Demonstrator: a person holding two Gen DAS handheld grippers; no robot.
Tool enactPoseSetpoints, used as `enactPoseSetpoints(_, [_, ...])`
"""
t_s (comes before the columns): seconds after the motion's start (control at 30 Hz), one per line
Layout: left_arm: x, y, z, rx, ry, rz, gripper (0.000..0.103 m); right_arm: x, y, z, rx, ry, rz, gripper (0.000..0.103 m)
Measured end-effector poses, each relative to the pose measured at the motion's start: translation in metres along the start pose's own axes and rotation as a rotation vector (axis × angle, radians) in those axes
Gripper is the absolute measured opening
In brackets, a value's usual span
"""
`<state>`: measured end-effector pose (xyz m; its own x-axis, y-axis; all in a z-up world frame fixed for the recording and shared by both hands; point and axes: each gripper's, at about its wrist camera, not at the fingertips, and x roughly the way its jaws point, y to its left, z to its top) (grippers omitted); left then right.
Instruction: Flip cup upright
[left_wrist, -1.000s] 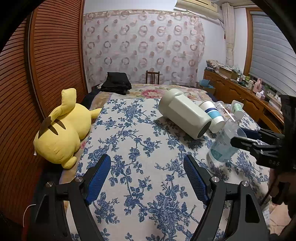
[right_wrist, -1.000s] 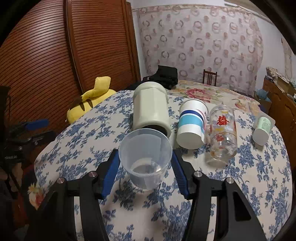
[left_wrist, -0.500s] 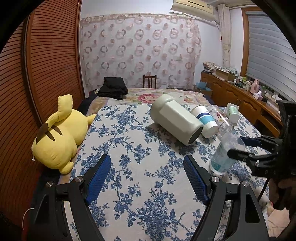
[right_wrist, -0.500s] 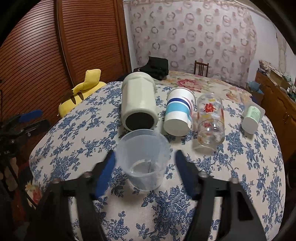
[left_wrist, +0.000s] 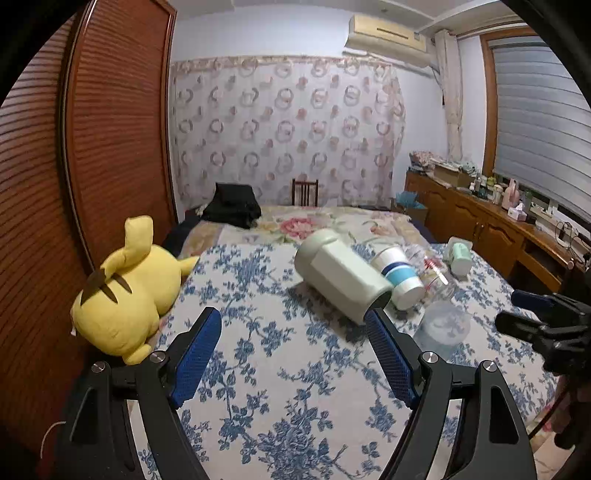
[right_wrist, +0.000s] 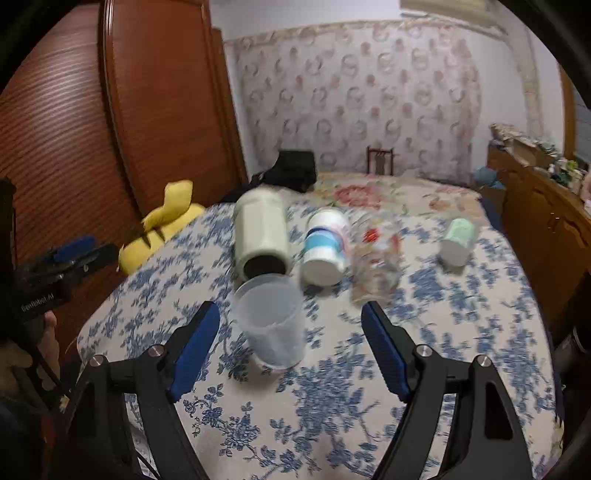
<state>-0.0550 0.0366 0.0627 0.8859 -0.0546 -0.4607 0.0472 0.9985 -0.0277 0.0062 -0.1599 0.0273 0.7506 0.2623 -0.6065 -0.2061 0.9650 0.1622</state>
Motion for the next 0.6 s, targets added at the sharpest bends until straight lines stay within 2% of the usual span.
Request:
enactPoseSetpoints(0.07, [-0.005, -0.005, 0.001, 0.008, -0.019, -0.003, 0.084, -0.012, -0.003, 0.002, 0.004, -0.032, -0.031, 0.081])
enactPoseSetpoints(0.2, [-0.015, -0.015, 0.003, 0.026, -0.059, -0.009, 0.093, -0.035, -0.011, 0.005, 0.024, -0.093, -0.072, 0.091])
enactPoseSetpoints(0.3, [-0.021, -0.022, 0.002, 0.032, -0.088, -0.006, 0.099, -0.048, -0.013, 0.005, 0.031, -0.126, -0.103, 0.091])
enactPoseSetpoints(0.6, [-0.029, -0.027, -0.007, 0.029, -0.124, 0.039, 0.102, -0.065, -0.022, 0.0, 0.058, -0.178, -0.176, 0.091])
